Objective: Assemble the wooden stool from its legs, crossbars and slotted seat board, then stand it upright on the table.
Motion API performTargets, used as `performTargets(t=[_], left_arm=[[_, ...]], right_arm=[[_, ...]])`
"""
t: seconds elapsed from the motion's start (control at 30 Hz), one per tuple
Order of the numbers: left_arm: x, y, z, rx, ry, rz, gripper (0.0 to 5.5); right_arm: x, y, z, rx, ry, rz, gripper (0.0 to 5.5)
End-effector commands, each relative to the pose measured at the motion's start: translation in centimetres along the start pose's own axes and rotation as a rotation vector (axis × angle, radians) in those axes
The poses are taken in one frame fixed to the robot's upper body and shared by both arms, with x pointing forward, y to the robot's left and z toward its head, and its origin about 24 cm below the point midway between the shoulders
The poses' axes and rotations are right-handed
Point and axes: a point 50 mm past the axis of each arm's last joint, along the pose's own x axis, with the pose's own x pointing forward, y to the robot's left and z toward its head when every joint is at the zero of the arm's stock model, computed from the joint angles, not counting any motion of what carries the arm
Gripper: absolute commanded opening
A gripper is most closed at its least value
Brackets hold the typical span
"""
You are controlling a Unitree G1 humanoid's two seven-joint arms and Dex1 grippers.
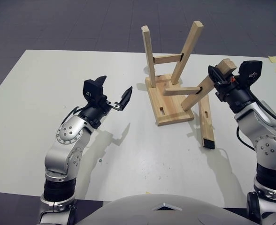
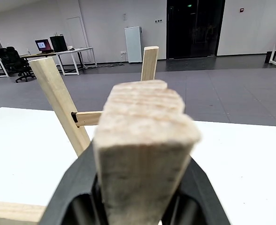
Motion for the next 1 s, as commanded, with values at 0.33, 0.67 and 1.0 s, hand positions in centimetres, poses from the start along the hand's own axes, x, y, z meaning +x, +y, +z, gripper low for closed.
performTargets(t=[0.33,0.67,1.0], left_arm=[[0.3,0.3,0.0,0.049,0.017,-0.014,5.4],[0.2,0.1,-0.5,0.037,0.048,-0.056,5.4],[-0.5,-0.1,-1.1,0.017,0.059,-0.037,5.4]], right_arm=[[1.0,-0.4,-2.6,0.022,0.098,-0.031,1.08],[2.5,-1.4,3.5,0.17,-0.255,0.017,2.29],[-1.6,-8.9,1.6,0.428,-0.278,-0.208,3.93]])
